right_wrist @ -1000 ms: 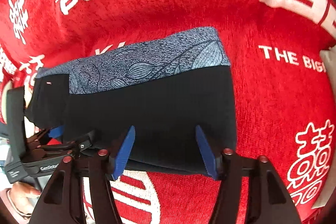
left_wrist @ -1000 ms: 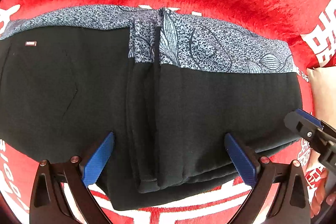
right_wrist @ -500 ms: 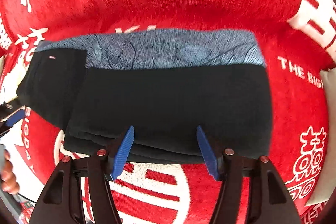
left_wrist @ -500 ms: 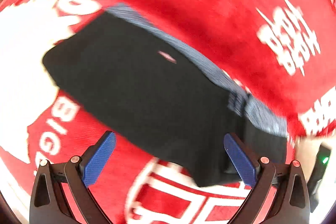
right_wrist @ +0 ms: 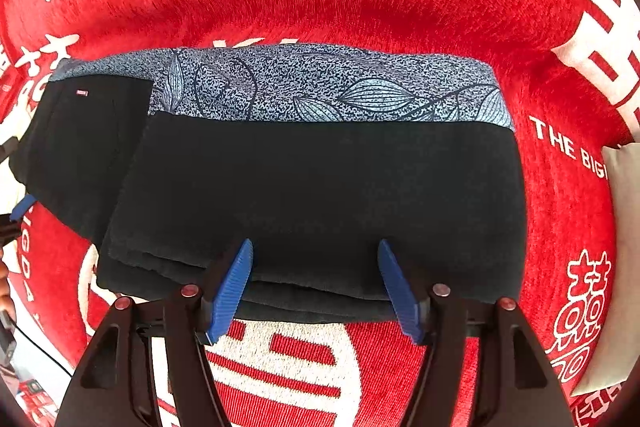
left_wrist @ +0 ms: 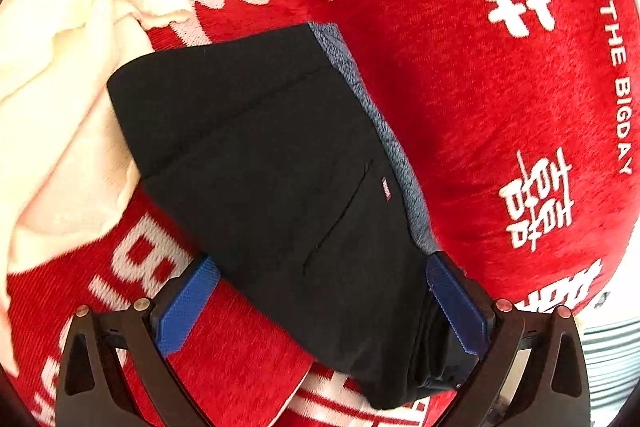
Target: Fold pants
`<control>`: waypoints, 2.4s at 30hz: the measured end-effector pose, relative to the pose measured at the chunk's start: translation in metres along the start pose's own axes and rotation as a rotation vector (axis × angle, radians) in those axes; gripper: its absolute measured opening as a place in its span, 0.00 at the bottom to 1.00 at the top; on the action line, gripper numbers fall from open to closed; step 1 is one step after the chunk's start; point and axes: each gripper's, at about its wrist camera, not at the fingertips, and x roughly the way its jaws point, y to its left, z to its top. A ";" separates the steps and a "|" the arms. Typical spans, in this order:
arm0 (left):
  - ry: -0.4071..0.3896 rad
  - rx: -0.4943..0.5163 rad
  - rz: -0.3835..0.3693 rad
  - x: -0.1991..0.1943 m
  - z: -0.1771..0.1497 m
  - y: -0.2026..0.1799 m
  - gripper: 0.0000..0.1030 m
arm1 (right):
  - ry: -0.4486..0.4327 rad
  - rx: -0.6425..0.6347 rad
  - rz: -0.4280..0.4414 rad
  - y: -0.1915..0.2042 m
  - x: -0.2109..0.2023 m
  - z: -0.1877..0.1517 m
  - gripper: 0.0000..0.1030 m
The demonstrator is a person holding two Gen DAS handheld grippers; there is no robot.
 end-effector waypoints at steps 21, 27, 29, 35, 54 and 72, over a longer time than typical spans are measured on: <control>-0.054 0.124 0.305 0.022 0.003 -0.036 0.29 | -0.002 -0.206 0.124 0.093 -0.052 0.092 0.70; -0.087 0.305 0.431 0.025 -0.010 -0.068 0.26 | 0.172 -0.354 0.256 0.202 -0.055 0.163 0.80; -0.093 0.334 0.465 0.027 -0.013 -0.074 0.26 | 0.226 -0.413 0.251 0.238 -0.049 0.171 0.81; -0.105 0.385 0.525 0.031 -0.019 -0.089 0.26 | 0.376 -0.528 0.283 0.341 -0.019 0.193 0.85; -0.140 0.581 0.594 0.022 -0.047 -0.128 0.26 | 0.464 -0.822 0.161 0.381 0.018 0.150 0.16; -0.155 0.901 0.425 -0.009 -0.123 -0.269 0.26 | 0.040 -0.437 0.534 0.152 -0.133 0.145 0.16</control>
